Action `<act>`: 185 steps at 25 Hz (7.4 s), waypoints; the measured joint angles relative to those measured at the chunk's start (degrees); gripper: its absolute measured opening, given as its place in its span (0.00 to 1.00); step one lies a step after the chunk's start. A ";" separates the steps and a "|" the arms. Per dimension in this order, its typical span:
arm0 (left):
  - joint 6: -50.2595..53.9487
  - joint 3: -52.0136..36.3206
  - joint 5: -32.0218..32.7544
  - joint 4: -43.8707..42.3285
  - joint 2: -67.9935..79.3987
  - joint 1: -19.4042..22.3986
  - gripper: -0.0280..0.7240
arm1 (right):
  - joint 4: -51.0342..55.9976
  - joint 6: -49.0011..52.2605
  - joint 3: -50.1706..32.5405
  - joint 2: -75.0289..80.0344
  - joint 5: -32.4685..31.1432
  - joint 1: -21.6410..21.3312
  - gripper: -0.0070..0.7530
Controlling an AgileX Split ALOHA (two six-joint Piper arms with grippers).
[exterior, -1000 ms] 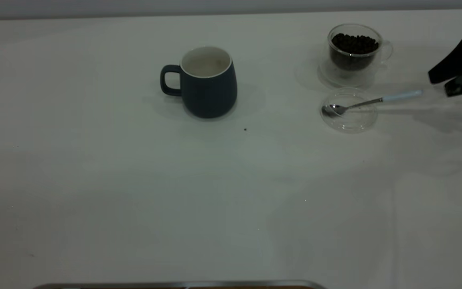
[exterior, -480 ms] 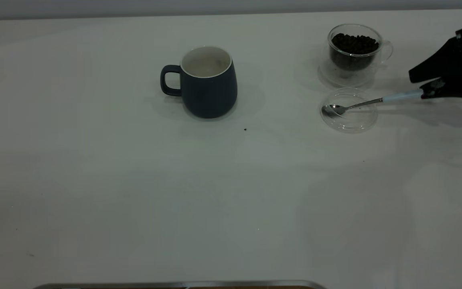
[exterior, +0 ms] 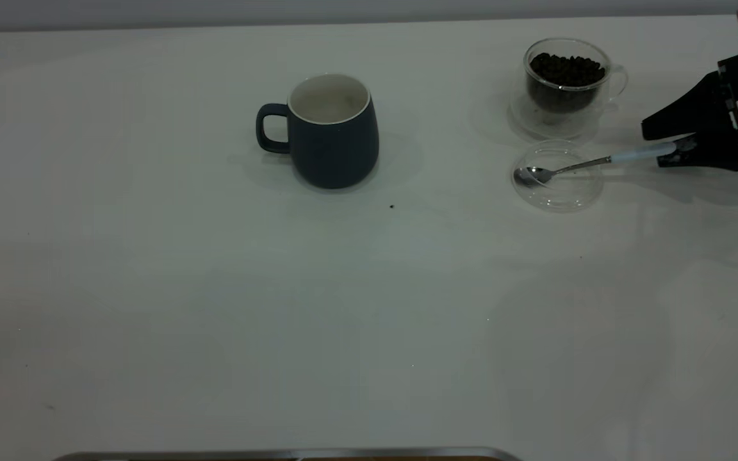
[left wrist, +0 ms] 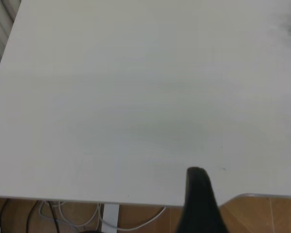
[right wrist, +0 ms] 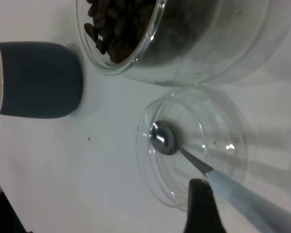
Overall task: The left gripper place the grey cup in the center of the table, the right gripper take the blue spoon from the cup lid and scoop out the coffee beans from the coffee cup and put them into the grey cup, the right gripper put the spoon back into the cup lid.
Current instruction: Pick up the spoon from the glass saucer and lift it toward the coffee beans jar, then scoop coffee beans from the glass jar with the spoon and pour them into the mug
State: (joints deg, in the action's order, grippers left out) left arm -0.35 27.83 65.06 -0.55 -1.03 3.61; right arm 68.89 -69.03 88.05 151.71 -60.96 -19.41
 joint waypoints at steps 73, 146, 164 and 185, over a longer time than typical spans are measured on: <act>-0.01 0.00 0.00 0.00 0.00 0.00 0.82 | -0.39 9.88 8.00 -7.94 2.72 3.53 0.15; -0.04 0.00 0.00 0.00 -0.06 0.00 0.82 | 9.02 18.94 8.00 -6.65 -5.59 -2.29 0.15; -0.18 0.00 0.00 0.00 -0.06 0.00 0.82 | 10.06 19.96 8.00 -6.93 -5.64 5.64 0.15; -0.12 0.00 0.00 0.00 -0.06 0.00 0.82 | 12.54 20.15 8.00 -6.93 -5.64 21.06 0.15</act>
State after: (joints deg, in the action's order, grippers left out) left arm -0.47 27.83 65.06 -0.55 -1.09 3.61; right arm 81.44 -48.88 96.05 144.79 -66.60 1.65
